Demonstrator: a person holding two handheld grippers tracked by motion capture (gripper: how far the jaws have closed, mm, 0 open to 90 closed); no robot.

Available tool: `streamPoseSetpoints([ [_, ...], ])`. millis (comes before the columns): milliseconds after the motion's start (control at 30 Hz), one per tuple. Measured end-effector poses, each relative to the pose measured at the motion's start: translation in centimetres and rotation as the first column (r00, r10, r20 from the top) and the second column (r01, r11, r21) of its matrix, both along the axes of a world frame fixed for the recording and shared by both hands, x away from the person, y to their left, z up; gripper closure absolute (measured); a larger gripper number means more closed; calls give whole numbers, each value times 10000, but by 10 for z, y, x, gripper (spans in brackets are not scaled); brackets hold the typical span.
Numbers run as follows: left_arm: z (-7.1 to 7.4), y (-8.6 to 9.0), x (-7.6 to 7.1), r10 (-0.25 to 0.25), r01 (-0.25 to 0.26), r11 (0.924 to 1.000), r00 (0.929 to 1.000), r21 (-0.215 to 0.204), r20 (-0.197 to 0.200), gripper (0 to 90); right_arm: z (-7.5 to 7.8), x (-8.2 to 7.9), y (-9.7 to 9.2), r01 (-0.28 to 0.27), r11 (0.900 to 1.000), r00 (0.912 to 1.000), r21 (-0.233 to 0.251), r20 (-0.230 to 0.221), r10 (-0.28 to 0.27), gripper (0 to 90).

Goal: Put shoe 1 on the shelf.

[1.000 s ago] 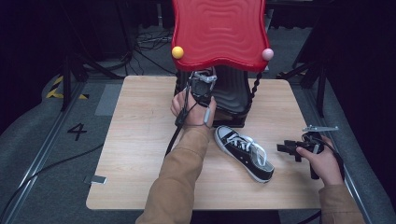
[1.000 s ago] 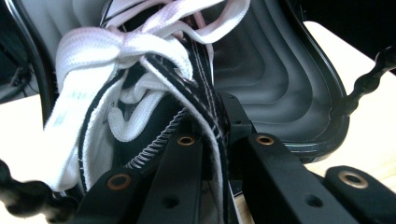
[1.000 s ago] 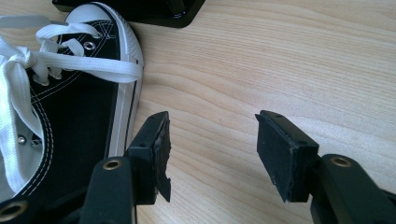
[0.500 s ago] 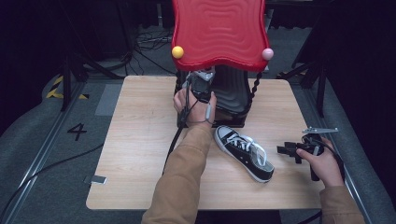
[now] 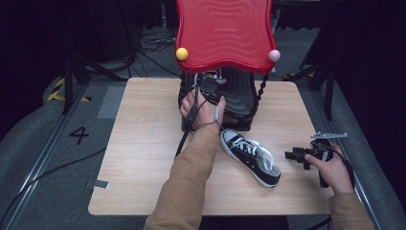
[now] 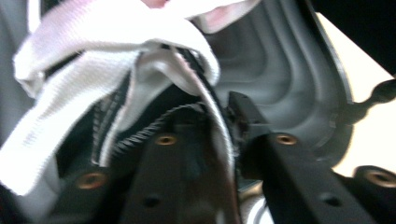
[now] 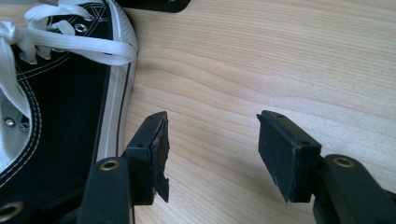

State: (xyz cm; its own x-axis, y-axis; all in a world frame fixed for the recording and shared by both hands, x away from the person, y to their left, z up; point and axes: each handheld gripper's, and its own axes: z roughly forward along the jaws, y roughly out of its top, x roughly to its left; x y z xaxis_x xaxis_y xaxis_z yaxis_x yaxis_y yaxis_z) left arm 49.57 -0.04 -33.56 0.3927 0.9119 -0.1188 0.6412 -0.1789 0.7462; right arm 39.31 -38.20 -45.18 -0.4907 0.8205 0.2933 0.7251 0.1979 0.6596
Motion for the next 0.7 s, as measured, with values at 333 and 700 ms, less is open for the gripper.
streamPoseSetpoints([
  [333,24,17,-42,-1139,1147,9930,9930,-275,310,567,1,3,4,-84,9999,10000,-69,10,84,438],
  [700,32,51,-92,-2904,2892,9564,9565,-398,-281,751,0,4,8,-133,9998,9999,-158,-29,133,436],
])
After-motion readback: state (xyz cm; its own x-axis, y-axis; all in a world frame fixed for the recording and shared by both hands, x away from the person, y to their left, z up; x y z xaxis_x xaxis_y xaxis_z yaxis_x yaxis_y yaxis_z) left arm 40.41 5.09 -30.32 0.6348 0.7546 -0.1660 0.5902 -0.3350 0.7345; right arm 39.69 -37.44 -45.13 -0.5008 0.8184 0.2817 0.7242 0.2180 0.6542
